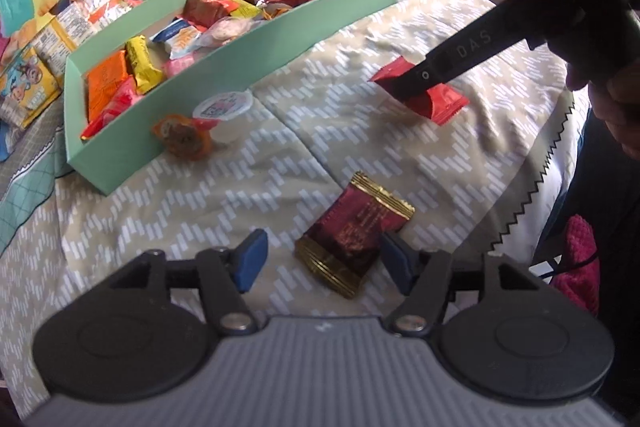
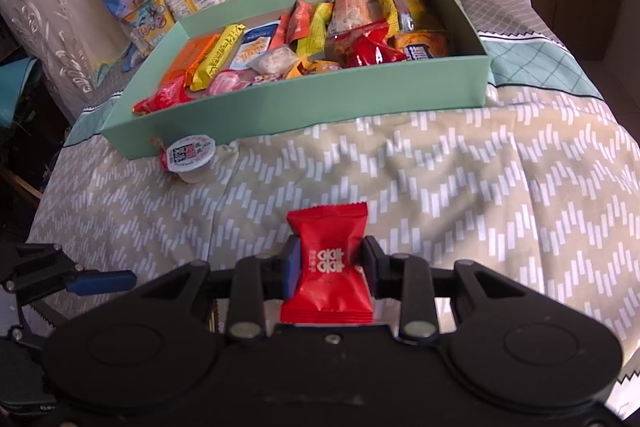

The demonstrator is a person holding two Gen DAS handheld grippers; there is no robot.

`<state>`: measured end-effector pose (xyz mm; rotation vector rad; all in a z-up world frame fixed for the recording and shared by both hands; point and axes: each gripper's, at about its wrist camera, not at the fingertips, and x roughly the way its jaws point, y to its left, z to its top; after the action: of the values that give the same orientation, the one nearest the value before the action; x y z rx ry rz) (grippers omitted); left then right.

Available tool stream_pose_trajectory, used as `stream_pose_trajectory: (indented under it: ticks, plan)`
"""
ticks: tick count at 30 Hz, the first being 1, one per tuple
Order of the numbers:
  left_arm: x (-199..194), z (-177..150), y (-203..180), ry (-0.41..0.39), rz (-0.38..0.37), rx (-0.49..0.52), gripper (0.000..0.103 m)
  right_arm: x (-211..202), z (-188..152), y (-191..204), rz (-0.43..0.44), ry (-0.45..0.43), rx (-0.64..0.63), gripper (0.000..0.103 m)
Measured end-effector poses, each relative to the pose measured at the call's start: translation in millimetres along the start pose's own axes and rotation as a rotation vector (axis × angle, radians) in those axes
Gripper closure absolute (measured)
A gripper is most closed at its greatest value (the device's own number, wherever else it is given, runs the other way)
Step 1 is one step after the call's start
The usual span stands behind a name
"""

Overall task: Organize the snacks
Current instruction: 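Carry both candies into the green box and open both tools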

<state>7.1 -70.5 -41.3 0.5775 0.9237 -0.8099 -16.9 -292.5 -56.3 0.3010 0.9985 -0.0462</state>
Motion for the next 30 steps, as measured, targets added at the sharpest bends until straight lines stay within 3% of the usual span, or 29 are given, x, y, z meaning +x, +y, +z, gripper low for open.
stream_pose_trajectory:
  ticks: [6,8,9,10,12,16,22,30]
  plan:
    - [21,15,-15,0.025,-0.041,0.204,0.037,-9,-1,2,-0.003,0.007,0.023,0.071]
    - [22,18,-15,0.026,-0.079,0.219,0.045,-14,-2,1,-0.013,0.003,0.028,0.071]
    - [23,19,-13,0.03,-0.117,0.205,0.062,-17,-2,1,-0.018,0.002,0.028,0.071]
    - [24,19,-12,0.03,-0.144,0.18,0.066,-17,-2,2,-0.02,0.003,0.029,0.071]
    - [25,17,-8,0.01,-0.145,0.124,0.067,-17,-1,4,-0.023,0.005,0.026,0.071]
    - [18,11,12,-0.029,-0.141,-0.083,0.067,-12,3,12,-0.017,0.013,0.01,0.071]
    - [-7,17,40,-0.108,-0.086,-0.227,0.067,-3,21,23,0.029,0.016,0.005,0.071]
    - [-23,67,102,-0.21,0.031,-0.4,0.067,-1,77,33,0.076,-0.07,-0.003,0.071]
